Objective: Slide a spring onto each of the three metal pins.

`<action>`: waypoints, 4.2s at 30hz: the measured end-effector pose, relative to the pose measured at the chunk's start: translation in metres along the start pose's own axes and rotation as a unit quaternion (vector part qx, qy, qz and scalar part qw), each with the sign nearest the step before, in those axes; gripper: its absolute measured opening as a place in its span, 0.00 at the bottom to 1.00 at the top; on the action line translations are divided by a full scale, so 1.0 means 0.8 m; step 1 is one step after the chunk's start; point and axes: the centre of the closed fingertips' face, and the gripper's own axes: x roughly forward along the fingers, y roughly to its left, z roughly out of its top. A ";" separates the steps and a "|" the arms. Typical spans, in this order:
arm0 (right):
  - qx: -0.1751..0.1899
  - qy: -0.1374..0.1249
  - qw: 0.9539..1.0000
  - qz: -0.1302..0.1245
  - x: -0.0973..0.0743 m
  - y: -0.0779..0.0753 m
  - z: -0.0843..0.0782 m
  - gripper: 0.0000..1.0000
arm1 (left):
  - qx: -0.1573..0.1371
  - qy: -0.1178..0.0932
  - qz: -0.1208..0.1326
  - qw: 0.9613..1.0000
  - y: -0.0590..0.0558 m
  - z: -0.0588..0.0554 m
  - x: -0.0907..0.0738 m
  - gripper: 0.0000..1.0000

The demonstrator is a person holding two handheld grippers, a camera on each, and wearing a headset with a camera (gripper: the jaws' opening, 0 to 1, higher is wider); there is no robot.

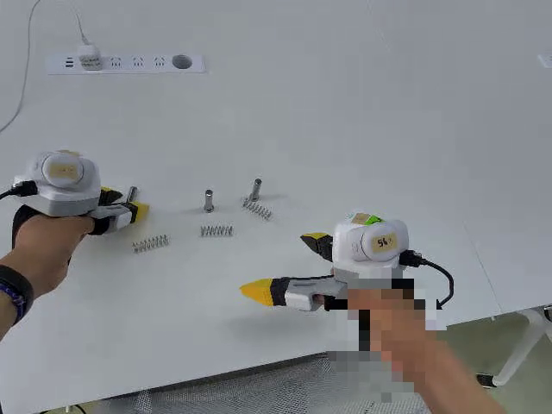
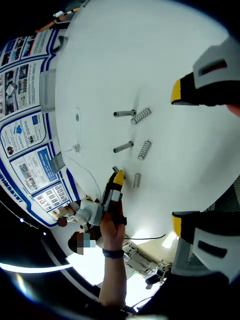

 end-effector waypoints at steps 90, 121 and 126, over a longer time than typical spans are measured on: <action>0.022 0.002 1.000 -0.011 -0.009 -0.002 -0.011 0.84 | 0.012 -0.021 0.119 0.993 0.015 -0.002 -0.071 0.07; 0.021 0.006 1.000 -0.003 -0.005 0.005 -0.013 0.84 | 0.008 -0.035 0.120 0.992 0.001 -0.005 -0.068 0.07; 0.021 0.006 1.000 -0.003 -0.005 0.004 -0.013 0.84 | 0.011 -0.038 0.118 0.992 -0.006 -0.002 -0.064 0.07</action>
